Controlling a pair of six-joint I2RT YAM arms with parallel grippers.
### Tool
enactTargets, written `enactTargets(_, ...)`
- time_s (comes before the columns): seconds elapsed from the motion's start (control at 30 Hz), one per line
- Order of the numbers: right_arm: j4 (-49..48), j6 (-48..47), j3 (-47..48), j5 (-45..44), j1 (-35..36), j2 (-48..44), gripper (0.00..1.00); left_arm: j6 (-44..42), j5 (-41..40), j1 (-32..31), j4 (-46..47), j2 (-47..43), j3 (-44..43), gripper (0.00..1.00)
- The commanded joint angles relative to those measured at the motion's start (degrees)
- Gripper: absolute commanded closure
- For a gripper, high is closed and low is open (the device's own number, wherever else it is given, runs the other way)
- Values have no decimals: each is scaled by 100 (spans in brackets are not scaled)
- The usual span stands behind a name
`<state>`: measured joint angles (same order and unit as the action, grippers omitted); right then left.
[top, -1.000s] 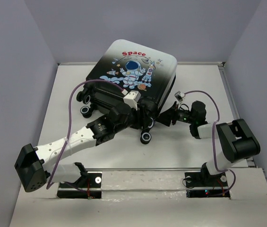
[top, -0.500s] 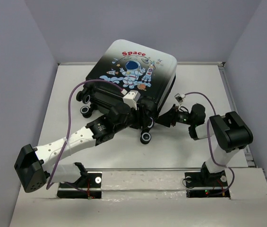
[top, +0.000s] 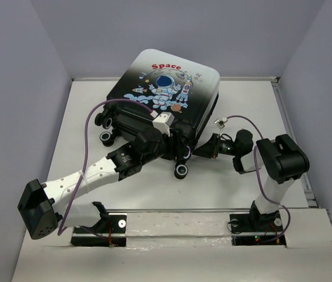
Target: Pack the luggage
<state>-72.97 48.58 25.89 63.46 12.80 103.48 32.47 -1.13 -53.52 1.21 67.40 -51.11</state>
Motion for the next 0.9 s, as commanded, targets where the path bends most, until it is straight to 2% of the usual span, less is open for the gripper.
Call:
enactTargets(0.0,-1548,-547,135,-79,21,-407,43,40,33,43,1267,-306,-110,94)
enactTargets(0.07,-704,-945,179,-272,21,-539,36,40,33,43,1259,-358,-92,94)
enactTargets(0.13,-369,-1306,197,-387,21,-680,36,40,-28,52,1224,-411,-74,94)
enactTargets(0.2,-367,-1290,249,-387,21,-715,37,40,-28,52,1215,-420,-66,94)
enactTargets(0.23,-489,-1237,276,-352,21,-689,40,49,-19,61,1215,-420,-57,94)
enactTargets(0.27,-542,-1176,320,-326,21,-663,49,49,-11,69,1223,-412,-57,94)
enactTargets(0.37,-744,-982,434,-273,21,-557,62,58,-10,69,1241,-376,-48,94)
enactTargets(0.4,-841,-877,400,-282,21,-548,72,67,-10,69,1241,-368,-48,94)
enactTargets(0.5,-1079,-762,312,-290,21,-583,88,75,7,69,1267,-350,-39,94)
enactTargets(0.57,-1062,-718,233,-361,21,-662,93,67,-2,69,1285,-341,-48,94)
enactTargets(0.7,-913,-778,-31,-553,73,-933,93,67,33,78,1364,-228,-127,94)
enactTargets(0.73,-738,-901,-101,-641,126,-1057,93,58,60,78,1373,-192,-171,94)
enactTargets(0.8,279,-1270,-276,-1167,484,-1390,93,40,86,87,1460,-87,-337,94)
enactTargets(0.83,1249,-1750,-321,-1813,687,-1845,93,32,86,96,1504,27,-477,94)
enactTargets(0.87,1763,-2016,-330,-2185,924,-2101,93,31,191,96,1539,98,-557,94)
